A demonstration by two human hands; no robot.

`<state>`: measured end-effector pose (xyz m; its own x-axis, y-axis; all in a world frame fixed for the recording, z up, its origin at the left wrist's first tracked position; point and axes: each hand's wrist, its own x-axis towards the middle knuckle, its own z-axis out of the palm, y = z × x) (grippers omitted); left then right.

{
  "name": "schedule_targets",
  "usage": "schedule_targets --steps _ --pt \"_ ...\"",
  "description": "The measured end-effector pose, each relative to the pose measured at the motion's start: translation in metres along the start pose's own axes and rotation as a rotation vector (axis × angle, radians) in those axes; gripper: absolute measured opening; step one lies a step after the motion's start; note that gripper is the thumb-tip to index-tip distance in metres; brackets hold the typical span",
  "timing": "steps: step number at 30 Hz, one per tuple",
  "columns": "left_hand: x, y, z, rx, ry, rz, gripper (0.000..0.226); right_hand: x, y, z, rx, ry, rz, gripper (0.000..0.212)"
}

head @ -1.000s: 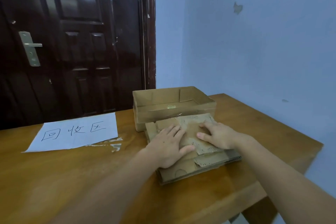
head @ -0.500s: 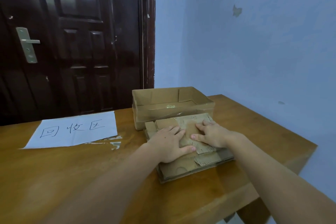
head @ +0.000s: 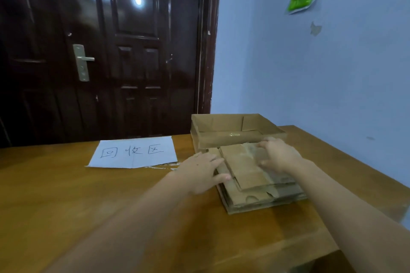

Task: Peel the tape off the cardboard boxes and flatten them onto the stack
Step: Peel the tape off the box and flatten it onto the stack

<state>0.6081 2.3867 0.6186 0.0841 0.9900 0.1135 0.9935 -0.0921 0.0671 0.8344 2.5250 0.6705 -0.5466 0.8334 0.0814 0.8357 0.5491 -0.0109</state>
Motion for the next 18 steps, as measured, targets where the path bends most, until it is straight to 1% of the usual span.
schedule_targets --steps 2,4,7,10,13,18 --pt "-0.027 -0.026 -0.015 -0.007 0.028 -0.079 0.082 0.005 -0.034 -0.011 -0.004 0.009 -0.117 0.063" --pt "-0.053 -0.052 -0.031 -0.007 0.049 -0.177 0.087 0.011 -0.079 -0.017 0.057 0.021 -0.244 0.061" --pt "-0.096 -0.092 -0.053 -0.006 0.096 -0.293 0.085 0.019 -0.155 -0.019 0.121 0.036 -0.434 0.066" --pt "-0.147 -0.132 -0.071 0.067 0.108 -0.381 0.083 0.025 -0.233 -0.014 0.17 0.012 -0.594 0.069" --pt "-0.201 -0.169 -0.085 0.147 0.096 -0.51 0.083 0.029 -0.31 -0.005 0.221 -0.023 -0.721 0.071" --pt "-0.294 -0.233 -0.103 0.169 0.062 -0.71 0.085 0.032 -0.425 0.002 0.252 -0.064 -0.896 0.072"
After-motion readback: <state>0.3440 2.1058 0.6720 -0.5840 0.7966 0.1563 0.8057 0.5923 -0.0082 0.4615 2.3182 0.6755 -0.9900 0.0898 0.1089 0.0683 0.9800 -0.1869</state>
